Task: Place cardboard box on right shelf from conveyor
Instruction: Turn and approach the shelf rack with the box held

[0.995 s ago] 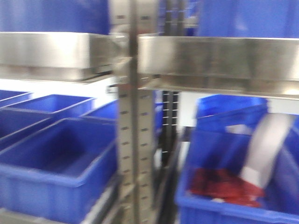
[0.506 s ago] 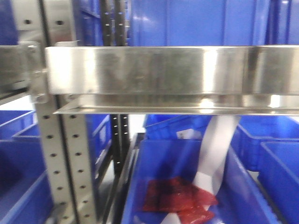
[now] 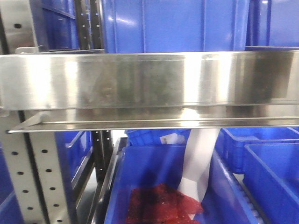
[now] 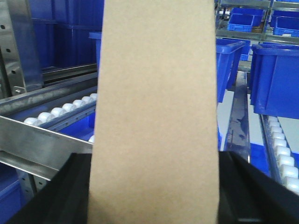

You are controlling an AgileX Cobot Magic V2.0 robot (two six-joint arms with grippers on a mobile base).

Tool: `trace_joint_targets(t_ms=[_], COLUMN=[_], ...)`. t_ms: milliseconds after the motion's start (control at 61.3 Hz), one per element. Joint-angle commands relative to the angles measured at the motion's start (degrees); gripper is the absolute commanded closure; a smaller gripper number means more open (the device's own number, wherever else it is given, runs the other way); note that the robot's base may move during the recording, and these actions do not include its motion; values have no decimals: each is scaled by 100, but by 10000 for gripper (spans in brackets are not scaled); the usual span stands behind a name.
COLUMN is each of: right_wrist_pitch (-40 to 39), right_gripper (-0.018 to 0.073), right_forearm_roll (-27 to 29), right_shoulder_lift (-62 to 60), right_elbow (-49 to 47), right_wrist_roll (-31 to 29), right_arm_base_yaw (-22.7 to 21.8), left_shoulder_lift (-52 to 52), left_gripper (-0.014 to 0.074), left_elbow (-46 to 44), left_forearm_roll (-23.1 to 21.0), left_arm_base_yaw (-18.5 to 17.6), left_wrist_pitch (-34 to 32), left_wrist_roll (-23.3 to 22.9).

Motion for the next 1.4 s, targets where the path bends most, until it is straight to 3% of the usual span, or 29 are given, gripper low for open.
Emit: trace_joint_targets(t_ms=[0, 1158, 1386], right_wrist_pitch=[-578, -562, -989], right_gripper=[387, 387, 387], right_forearm_roll=[-117, -101, -60], right_shoulder_lift=[76, 76, 394], right_elbow=[-156, -156, -301], right_wrist_roll=[-45, -45, -95], right_arm_base_yaw=[-24, -24, -24], left_shoulder_lift=[-82, -82, -82], left_gripper=[712, 713, 713], left_elbow=[52, 52, 52], left_forearm_roll=[-34, -34, -34], left_arm_base_yaw=[15, 15, 15], left_wrist_pitch=[-489, -489, -489], left_wrist_roll=[1, 1, 1])
